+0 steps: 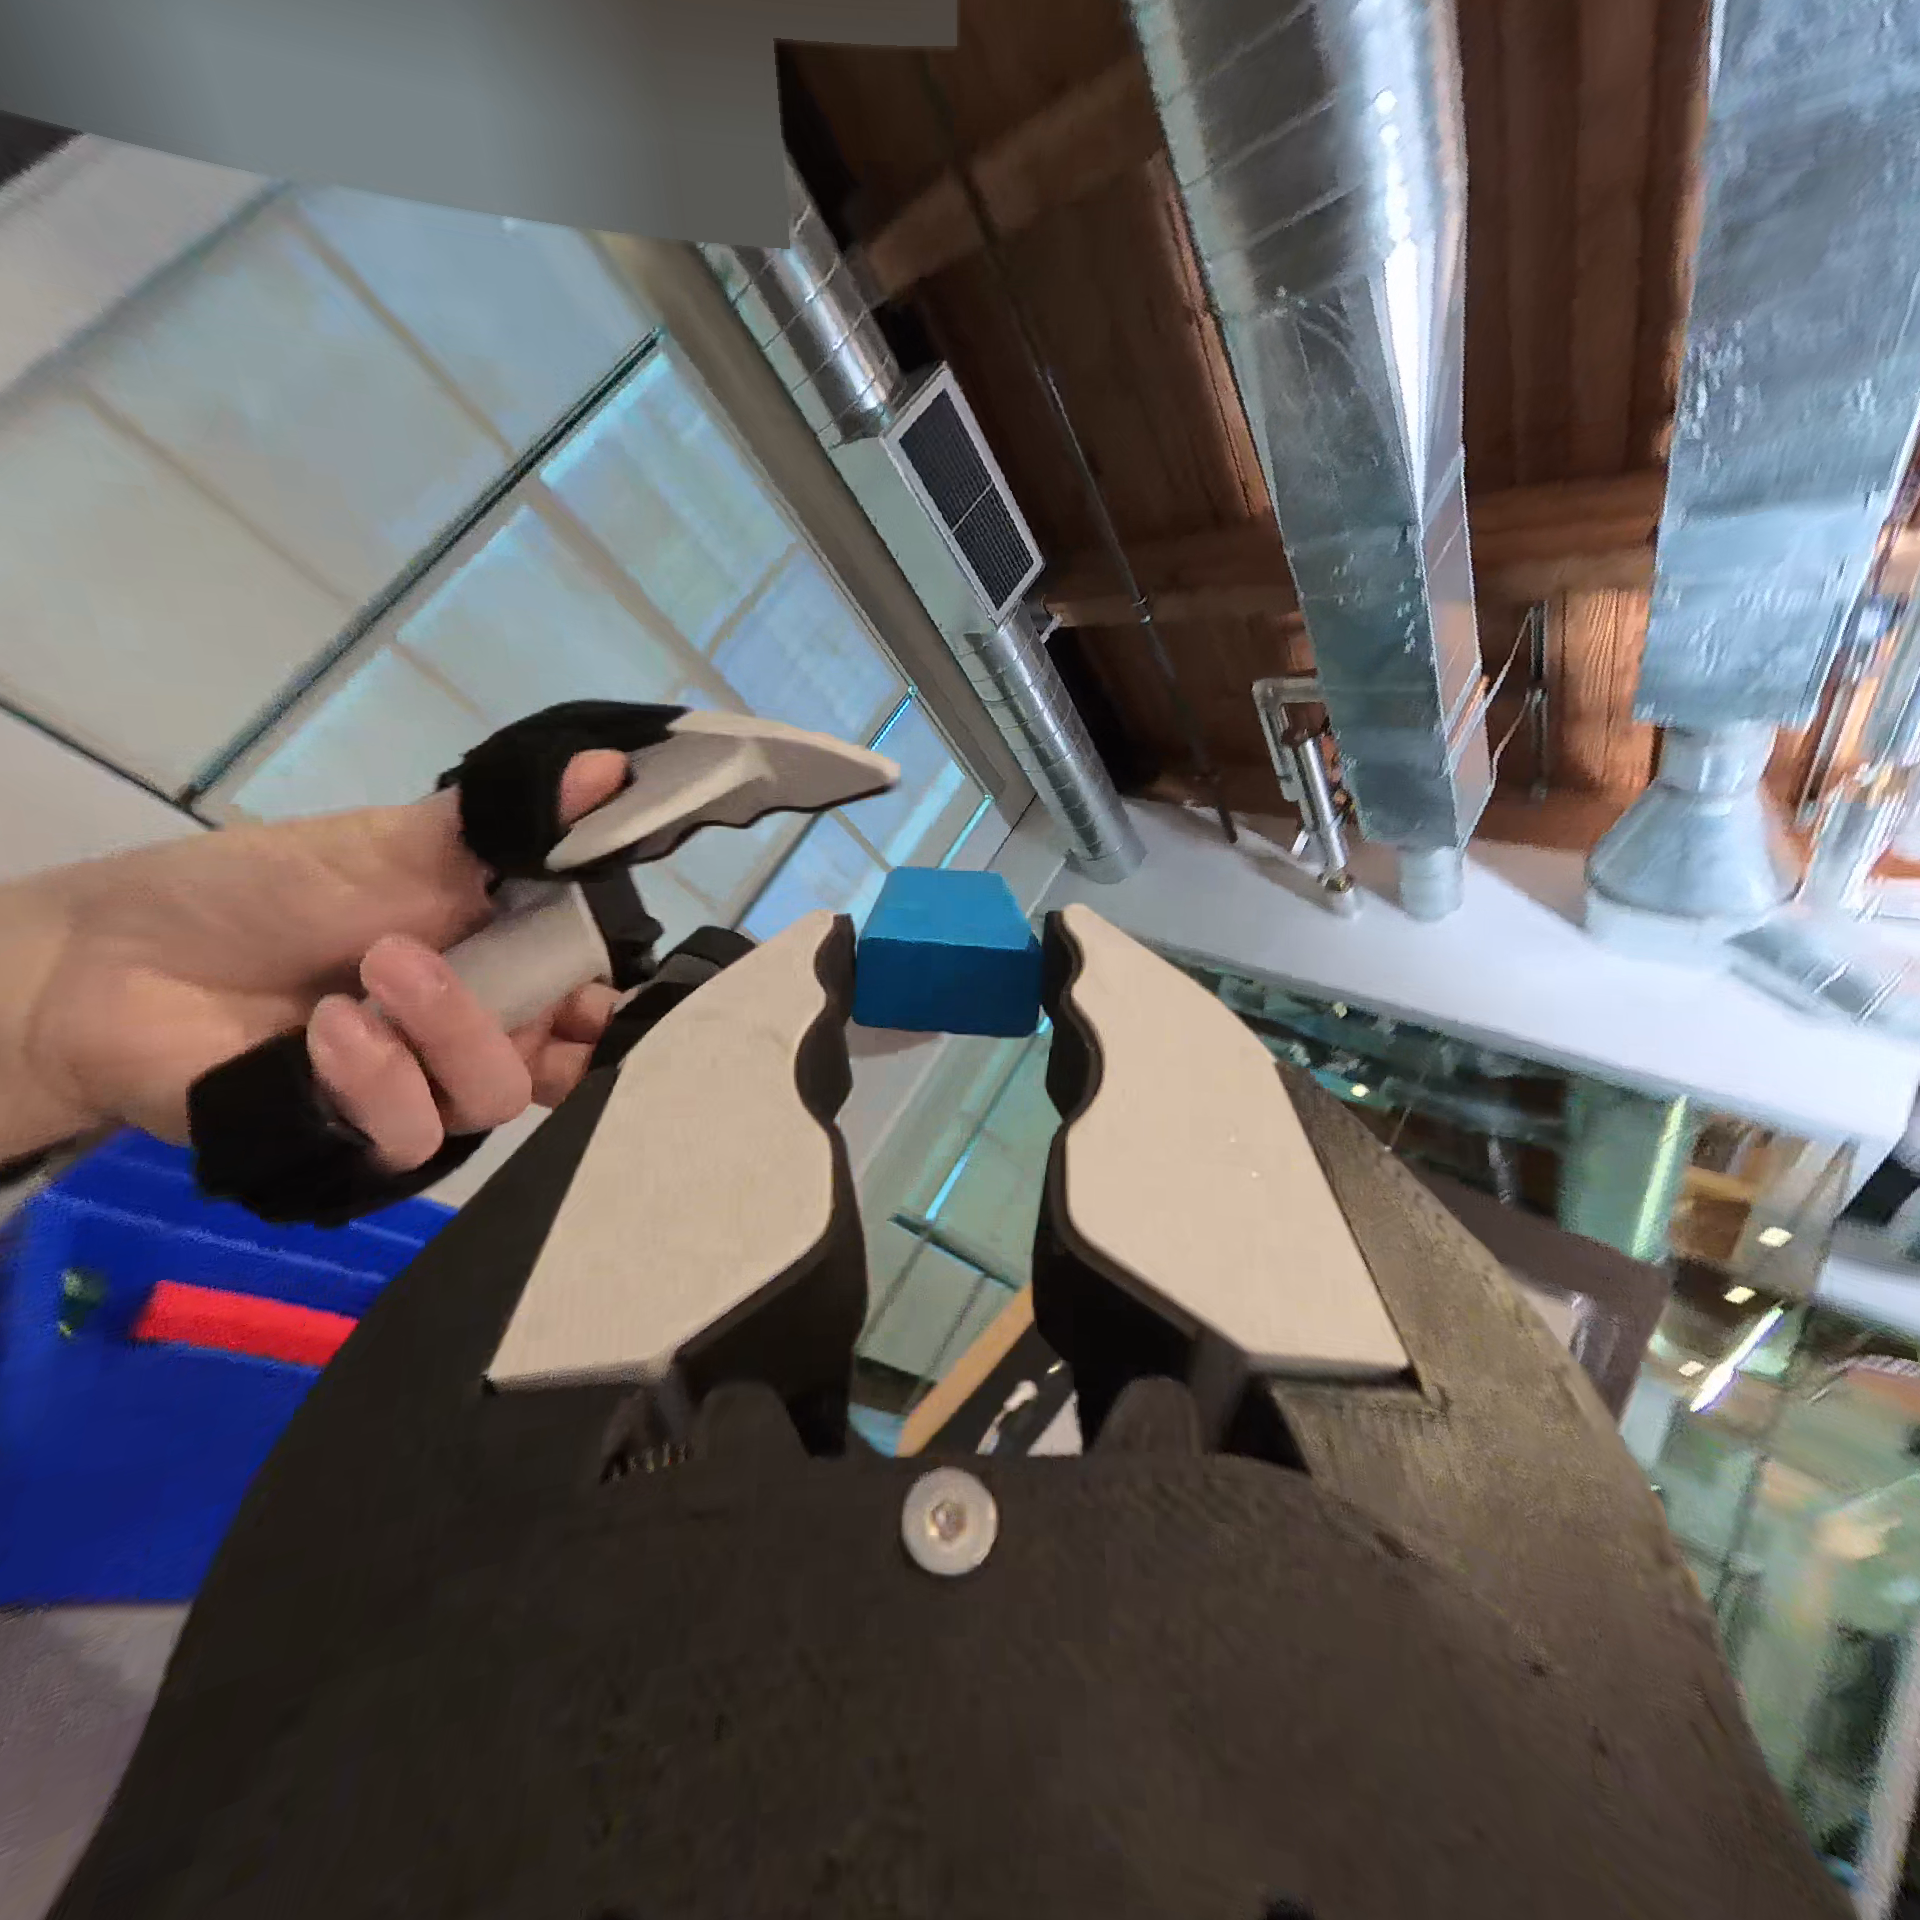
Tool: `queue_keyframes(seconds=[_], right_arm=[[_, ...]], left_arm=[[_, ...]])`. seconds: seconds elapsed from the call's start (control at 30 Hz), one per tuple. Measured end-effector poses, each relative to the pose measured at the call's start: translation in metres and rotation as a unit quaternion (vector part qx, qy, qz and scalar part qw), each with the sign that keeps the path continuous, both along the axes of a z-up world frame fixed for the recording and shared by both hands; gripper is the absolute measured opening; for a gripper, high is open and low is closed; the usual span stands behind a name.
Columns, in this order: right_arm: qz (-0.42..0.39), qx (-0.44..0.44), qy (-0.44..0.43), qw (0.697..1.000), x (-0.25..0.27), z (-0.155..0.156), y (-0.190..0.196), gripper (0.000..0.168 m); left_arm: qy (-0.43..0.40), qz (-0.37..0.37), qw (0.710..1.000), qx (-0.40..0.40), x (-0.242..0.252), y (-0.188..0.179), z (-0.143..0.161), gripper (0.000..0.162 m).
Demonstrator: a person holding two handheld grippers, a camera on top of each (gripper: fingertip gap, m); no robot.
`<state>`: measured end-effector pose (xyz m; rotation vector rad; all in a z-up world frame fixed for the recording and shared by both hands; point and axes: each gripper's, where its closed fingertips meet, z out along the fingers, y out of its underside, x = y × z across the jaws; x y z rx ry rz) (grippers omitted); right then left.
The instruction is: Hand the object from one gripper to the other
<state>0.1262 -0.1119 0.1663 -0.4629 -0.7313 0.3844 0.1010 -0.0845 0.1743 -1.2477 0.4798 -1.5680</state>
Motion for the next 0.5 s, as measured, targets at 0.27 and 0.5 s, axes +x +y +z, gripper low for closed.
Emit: queue_keyframes(seconds=[0.27, 0.5], right_arm=[[-0.043, 0.004, -0.066, 0.997, -0.024, -0.024, 0.021, 0.035], [0.026, -0.210, -0.098, 0.972, -0.022, -0.028, 0.057, 0.040]], left_arm=[[0.040, 0.022, 0.997, 0.070, -0.003, 0.004, -0.003, 0.016], [0.265, 0.345, 0.837, 0.333, -0.040, 0.034, -0.005, 0.017]])
